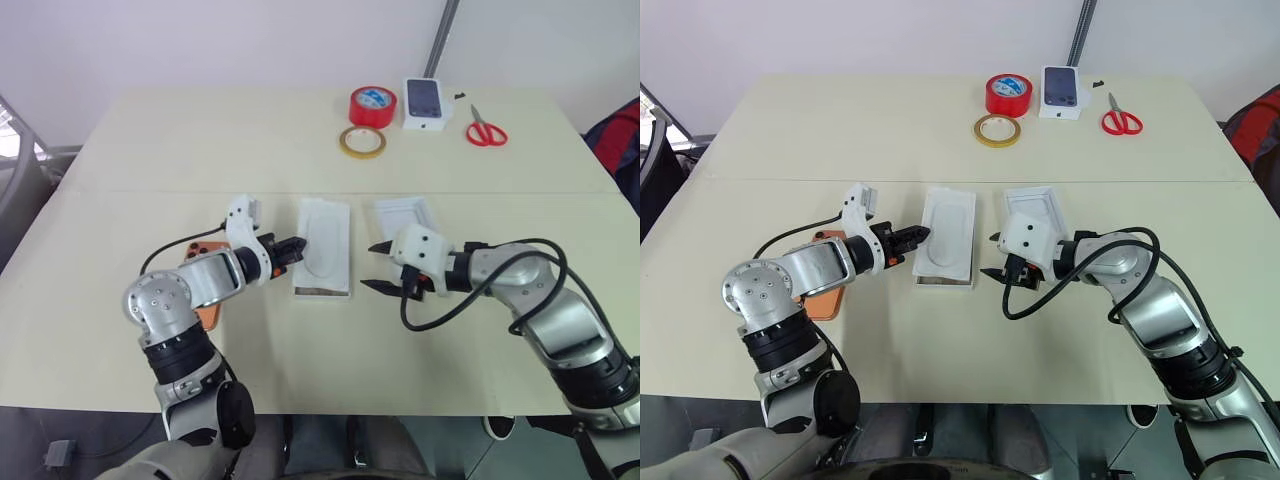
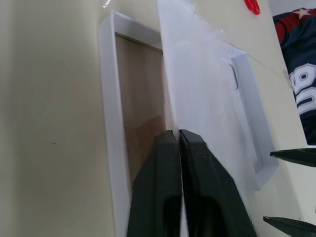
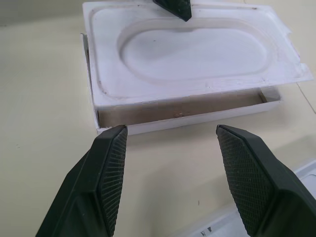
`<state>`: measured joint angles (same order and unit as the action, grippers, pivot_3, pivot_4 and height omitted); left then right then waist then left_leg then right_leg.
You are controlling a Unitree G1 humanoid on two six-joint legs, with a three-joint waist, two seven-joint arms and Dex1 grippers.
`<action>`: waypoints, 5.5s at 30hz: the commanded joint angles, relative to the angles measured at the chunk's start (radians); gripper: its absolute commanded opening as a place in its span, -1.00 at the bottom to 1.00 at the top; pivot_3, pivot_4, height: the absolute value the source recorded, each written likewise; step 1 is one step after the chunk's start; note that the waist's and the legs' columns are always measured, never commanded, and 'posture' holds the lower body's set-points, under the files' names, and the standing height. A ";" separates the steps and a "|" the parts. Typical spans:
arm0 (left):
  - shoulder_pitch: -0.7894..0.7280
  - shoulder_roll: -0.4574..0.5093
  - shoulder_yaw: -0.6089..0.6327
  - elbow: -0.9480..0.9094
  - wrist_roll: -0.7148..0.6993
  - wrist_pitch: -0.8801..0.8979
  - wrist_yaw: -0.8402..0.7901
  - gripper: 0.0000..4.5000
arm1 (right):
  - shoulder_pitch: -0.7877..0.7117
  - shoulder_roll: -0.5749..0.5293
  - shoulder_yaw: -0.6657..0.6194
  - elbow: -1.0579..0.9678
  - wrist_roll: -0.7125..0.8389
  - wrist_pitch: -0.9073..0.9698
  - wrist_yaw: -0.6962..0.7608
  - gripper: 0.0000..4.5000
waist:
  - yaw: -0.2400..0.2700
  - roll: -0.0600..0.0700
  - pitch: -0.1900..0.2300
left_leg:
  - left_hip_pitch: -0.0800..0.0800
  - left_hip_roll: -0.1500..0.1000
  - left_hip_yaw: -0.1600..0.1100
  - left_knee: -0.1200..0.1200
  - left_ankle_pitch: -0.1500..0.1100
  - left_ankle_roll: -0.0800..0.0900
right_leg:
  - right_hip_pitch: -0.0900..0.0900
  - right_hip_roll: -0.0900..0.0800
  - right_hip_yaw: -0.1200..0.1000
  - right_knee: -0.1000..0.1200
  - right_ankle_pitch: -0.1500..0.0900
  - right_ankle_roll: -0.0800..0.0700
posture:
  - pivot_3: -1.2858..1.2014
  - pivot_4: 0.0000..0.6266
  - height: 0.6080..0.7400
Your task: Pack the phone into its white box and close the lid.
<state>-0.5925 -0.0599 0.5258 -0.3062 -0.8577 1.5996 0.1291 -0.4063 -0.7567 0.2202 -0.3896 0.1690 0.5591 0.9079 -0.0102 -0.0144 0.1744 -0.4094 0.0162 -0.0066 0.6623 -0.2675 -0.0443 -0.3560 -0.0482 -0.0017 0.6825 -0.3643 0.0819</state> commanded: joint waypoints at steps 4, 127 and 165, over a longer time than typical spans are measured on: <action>-0.007 -0.001 0.026 -0.048 0.004 0.009 -0.023 0.48 | -0.038 0.021 -0.014 0.010 -0.010 -0.029 -0.015 0.35 | 0.000 0.000 0.000 | 0.000 0.000 0.000 0.000 0.000 0.000 | 0.000 0.000 0.000 0.000 0.000 0.000 | 0.03 -0.52 1.00; 0.345 0.355 0.252 -0.047 -0.193 0.015 -0.170 0.16 | -0.342 0.663 0.435 0.534 -0.374 -0.019 -0.137 -1.00 | -0.010 -0.003 -0.005 | 0.003 -0.001 0.000 -0.011 0.002 -0.004 | -0.005 -0.002 0.000 0.002 0.000 -0.001 | 0.03 -0.52 1.00; 0.193 0.422 -0.009 0.151 -0.899 -0.405 0.276 -0.97 | -0.130 0.308 -0.115 -0.055 0.061 0.174 0.015 -1.00 | -0.001 -0.008 -0.006 | 0.001 -0.001 -0.001 -0.012 0.002 -0.003 | -0.005 -0.003 0.000 -0.001 0.000 -0.001 | 0.03 -0.52 1.00</action>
<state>-0.3638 0.3706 0.5610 -0.1537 -1.6964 1.2541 0.3936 -0.5491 -0.4284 0.1670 -0.4130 0.1851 0.7278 0.9282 -0.0116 -0.0227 0.1688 -0.4081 0.0150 -0.0076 0.6500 -0.2658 -0.0473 -0.3607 -0.0508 -0.0016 0.6816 -0.3644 0.0814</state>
